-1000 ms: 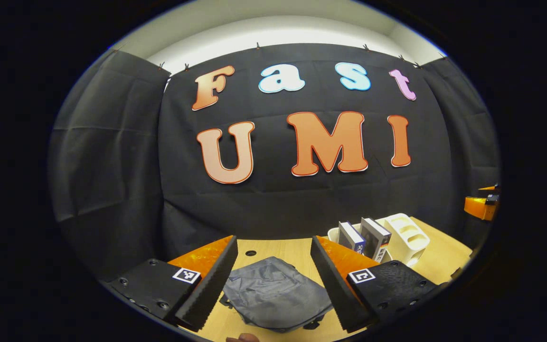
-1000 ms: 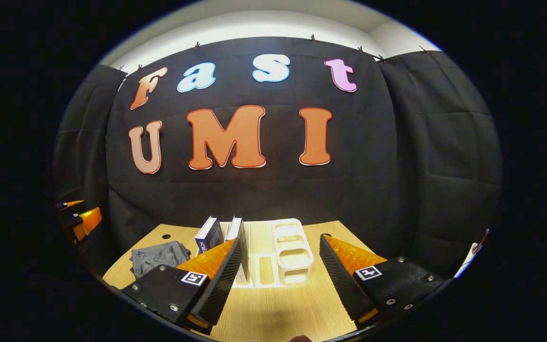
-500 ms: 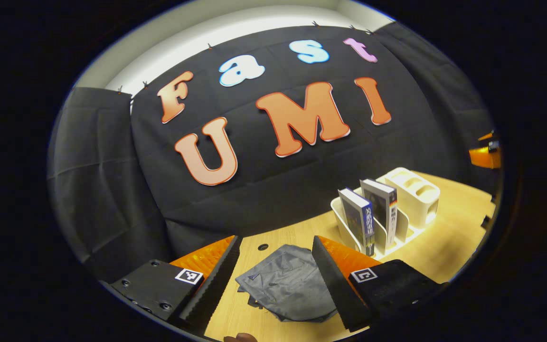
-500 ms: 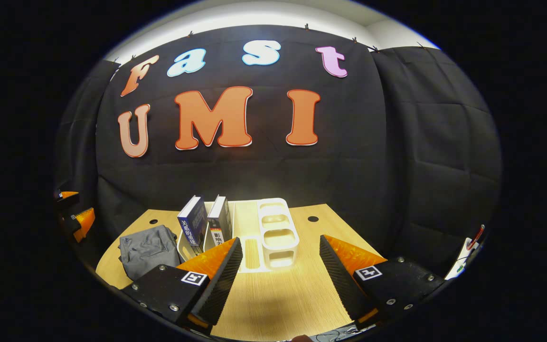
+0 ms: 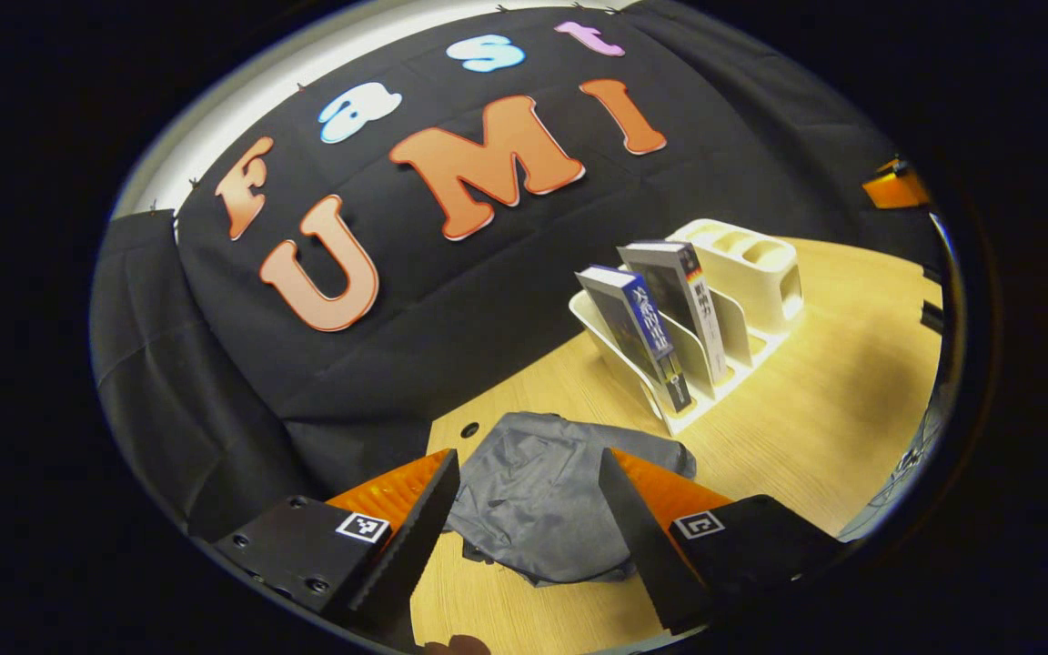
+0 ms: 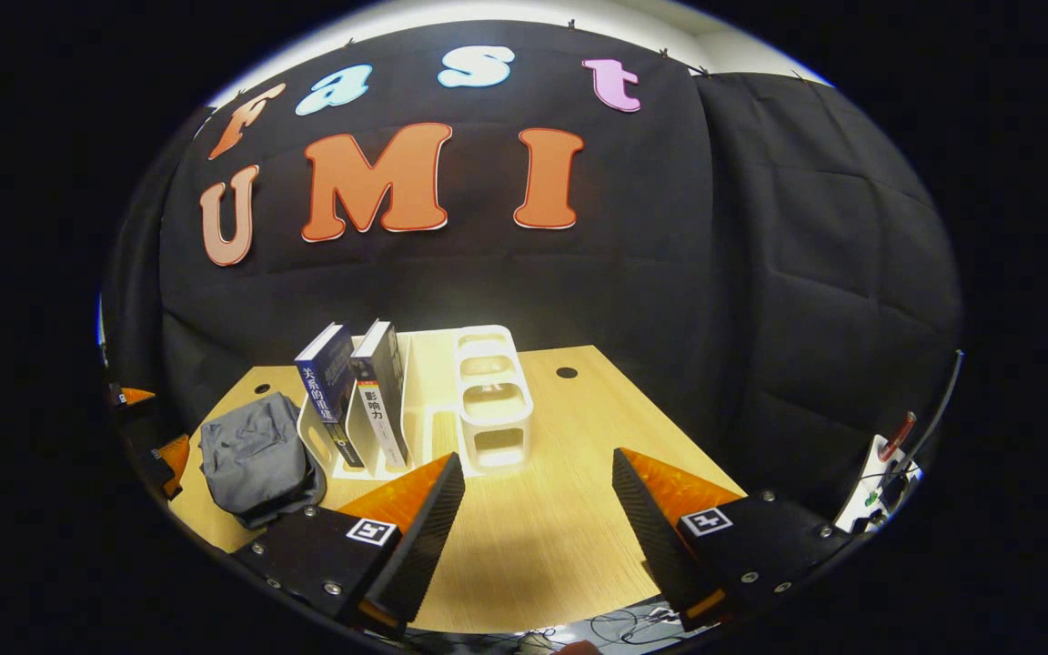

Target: Open the schoolbag, grab two books from the bookshelf and put them into the schoolbag.

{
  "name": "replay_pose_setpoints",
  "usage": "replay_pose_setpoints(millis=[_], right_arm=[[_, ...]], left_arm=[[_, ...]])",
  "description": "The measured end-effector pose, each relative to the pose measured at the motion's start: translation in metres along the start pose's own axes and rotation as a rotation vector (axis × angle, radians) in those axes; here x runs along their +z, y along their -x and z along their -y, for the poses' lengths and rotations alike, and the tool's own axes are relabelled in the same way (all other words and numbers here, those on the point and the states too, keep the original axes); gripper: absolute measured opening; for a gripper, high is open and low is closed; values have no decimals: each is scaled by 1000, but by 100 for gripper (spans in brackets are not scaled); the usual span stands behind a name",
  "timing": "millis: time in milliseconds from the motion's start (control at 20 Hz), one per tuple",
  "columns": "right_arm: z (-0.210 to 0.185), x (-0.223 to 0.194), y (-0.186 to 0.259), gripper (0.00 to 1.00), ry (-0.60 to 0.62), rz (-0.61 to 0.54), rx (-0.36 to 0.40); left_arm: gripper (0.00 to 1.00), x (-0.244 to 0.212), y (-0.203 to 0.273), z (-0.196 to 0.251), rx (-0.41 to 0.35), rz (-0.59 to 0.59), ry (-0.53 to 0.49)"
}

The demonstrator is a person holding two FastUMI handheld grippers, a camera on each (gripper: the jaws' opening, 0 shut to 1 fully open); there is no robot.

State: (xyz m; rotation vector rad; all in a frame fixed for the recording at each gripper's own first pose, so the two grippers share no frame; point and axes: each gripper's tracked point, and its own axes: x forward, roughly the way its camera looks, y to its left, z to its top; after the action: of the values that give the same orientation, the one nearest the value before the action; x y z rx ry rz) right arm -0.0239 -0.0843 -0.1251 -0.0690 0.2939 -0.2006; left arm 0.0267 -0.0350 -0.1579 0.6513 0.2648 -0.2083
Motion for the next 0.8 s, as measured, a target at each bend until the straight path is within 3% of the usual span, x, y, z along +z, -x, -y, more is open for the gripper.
replay_pose_setpoints(millis=[300,800], right_arm=[[20,-45,0,98,19,-103,-50],[43,-65,-1,98,17,-166,-115]], left_arm=[[97,-40,-24,46,-61,-59,-181],[97,-104,-58,98,-142,-192,-285]])
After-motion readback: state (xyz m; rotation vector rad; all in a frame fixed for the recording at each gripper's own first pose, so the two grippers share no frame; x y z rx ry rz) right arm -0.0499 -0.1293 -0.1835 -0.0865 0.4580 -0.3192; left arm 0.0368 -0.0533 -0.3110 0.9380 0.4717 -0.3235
